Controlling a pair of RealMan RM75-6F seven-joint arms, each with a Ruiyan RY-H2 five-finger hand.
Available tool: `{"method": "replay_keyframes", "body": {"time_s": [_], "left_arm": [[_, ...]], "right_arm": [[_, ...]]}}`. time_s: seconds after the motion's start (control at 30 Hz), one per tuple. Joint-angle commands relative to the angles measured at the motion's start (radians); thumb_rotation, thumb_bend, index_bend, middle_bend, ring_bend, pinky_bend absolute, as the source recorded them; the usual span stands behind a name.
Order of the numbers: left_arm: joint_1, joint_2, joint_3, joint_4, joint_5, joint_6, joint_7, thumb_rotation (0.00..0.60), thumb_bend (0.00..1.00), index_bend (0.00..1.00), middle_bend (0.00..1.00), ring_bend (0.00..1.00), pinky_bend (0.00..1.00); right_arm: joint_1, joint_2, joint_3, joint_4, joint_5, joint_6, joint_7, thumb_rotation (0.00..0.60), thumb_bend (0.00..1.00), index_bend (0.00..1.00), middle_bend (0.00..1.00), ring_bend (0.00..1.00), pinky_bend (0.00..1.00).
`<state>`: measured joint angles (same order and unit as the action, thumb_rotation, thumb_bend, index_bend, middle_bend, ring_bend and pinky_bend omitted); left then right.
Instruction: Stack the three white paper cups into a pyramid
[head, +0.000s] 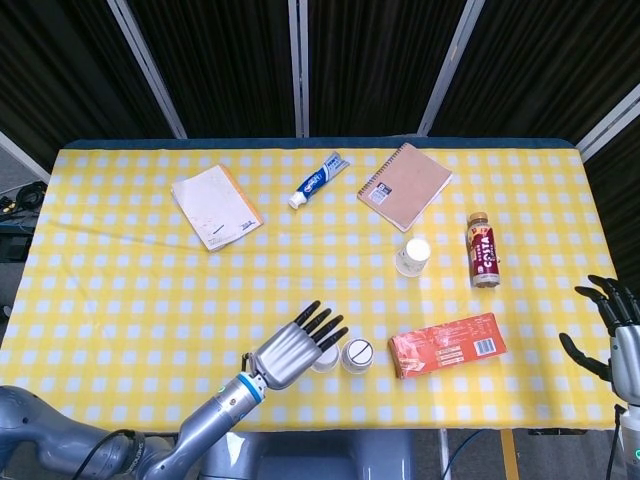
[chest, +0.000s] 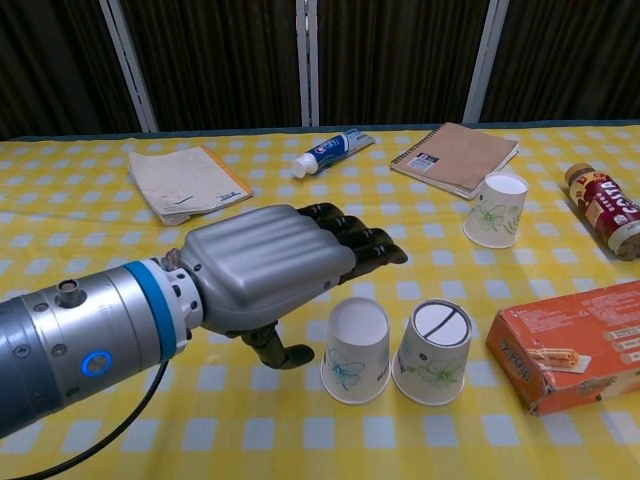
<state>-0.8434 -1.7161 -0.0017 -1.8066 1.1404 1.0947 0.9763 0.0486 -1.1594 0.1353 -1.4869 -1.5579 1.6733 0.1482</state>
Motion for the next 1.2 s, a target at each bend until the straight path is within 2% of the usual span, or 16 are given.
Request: {"method": "replay_keyframes", "body": {"time_s": [0.03,0.3,0.4,0.63,0.83,0.9,1.03,1.2], "left_arm": [[0.033,0.038,0.026,-0.02,0.044,0.044,-0.03,0.6,0.31,0.0,0.0,0.0,0.0],[0.165,0.2,0.114,-0.051,0.19,0.194,-0.213,0.6,0.31,0.0,0.0,0.0,0.0],[0.246,0.281,0.159,-0.038,0.278,0.3,-0.312,0.6,0.31,0.0,0.0,0.0,0.0],[0.395,0.428,0.22,0.007,0.341,0.45,-0.551,0.6,0.31,0.0,0.0,0.0,0.0],[0.472,0.483,0.2,0.07,0.373,0.523,-0.68,0.6,0.31,0.0,0.0,0.0,0.0],[0.488,0.489,0.179,0.093,0.35,0.523,-0.741,0.6,0.31,0.0,0.0,0.0,0.0],[0.504,0.496,0.148,0.132,0.335,0.503,-0.773,0.6,0.31,0.0,0.0,0.0,0.0],[0.516,0.5,0.122,0.147,0.332,0.472,-0.81,0.6,0.31,0.0,0.0,0.0,0.0]], "right_arm": [[0.0,0.0,0.0,-0.001,0.002,-0.003,-0.002,0.6,0.11,0.3,0.19,0.15,0.36],[0.012,-0.004,-0.015,-0.014,-0.001,-0.042,-0.033,0.6,0.11,0.3,0.17,0.13,0.35],[0.024,-0.009,-0.029,-0.026,0.004,-0.085,-0.078,0.6,0.11,0.29,0.14,0.09,0.31],[0.085,-0.023,-0.014,-0.065,0.038,-0.192,-0.158,0.6,0.11,0.27,0.11,0.05,0.23],[0.22,-0.053,0.048,-0.112,0.117,-0.373,-0.281,0.6,0.11,0.25,0.1,0.02,0.19],[0.286,-0.081,0.076,-0.109,0.167,-0.46,-0.345,0.6,0.11,0.23,0.09,0.01,0.19],[0.395,-0.14,0.129,-0.082,0.303,-0.596,-0.464,0.6,0.11,0.18,0.05,0.0,0.18],[0.497,-0.201,0.167,-0.023,0.437,-0.692,-0.561,0.6,0.12,0.15,0.04,0.0,0.18]]}}
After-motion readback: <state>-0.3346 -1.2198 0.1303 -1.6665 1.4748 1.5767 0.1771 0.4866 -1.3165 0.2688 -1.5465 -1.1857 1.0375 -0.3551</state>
